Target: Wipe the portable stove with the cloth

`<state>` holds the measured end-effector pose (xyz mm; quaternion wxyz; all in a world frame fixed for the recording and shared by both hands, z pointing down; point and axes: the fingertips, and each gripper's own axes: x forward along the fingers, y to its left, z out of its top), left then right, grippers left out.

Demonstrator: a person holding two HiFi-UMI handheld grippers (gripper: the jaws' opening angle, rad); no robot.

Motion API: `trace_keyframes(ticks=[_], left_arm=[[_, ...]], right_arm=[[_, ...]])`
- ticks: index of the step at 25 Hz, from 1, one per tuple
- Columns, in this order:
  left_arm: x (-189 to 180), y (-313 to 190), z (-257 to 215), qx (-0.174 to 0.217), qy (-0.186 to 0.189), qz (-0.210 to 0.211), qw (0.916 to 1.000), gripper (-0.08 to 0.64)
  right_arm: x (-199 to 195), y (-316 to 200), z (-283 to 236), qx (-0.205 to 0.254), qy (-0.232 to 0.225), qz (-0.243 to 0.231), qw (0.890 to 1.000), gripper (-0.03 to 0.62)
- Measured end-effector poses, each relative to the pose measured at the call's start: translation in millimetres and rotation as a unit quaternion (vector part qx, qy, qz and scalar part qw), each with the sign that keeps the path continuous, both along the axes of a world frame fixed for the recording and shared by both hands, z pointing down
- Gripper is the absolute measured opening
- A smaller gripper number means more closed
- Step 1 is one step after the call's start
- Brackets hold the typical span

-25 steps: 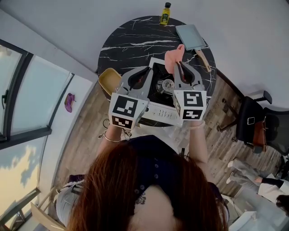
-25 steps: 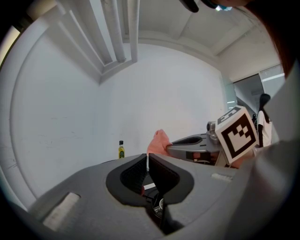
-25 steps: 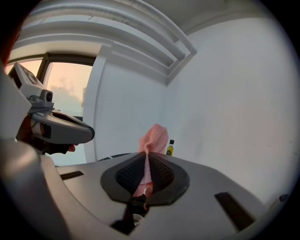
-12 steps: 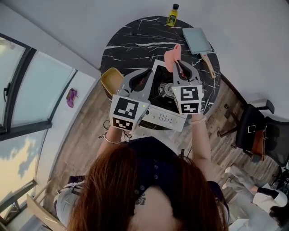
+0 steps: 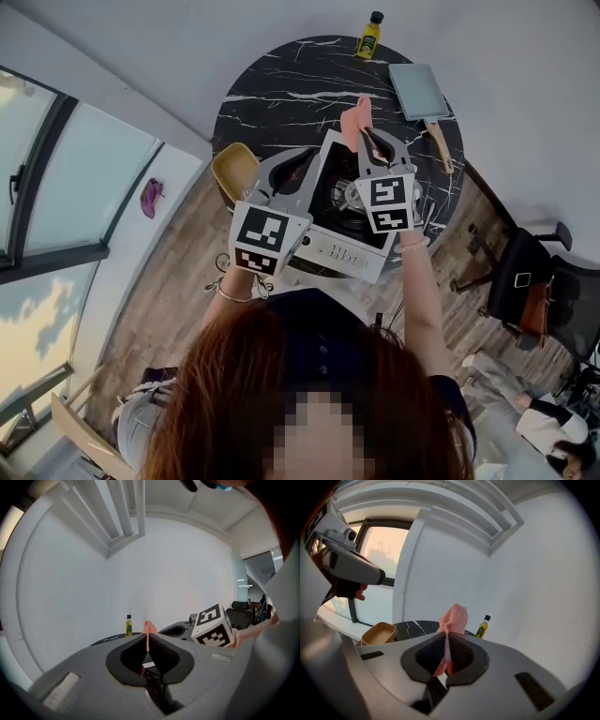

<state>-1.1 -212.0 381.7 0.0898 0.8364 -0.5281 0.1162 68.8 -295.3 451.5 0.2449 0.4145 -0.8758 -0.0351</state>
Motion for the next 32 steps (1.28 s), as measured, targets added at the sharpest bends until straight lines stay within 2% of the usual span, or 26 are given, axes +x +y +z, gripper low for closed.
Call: trace_keyframes(ticks=[21, 32], left_arm=[[6, -12, 18, -0.023, -0.005, 0.0, 0.9997, 0.023], [13, -8, 27, -0.04, -0.015, 0.004, 0.9991, 0.023]], right_arm=[[-18, -28, 68, -0.028, 0.065, -0.075, 0.995, 0.023], [-20, -34, 101, -0.051, 0.091, -0.095, 0.99, 0.023]])
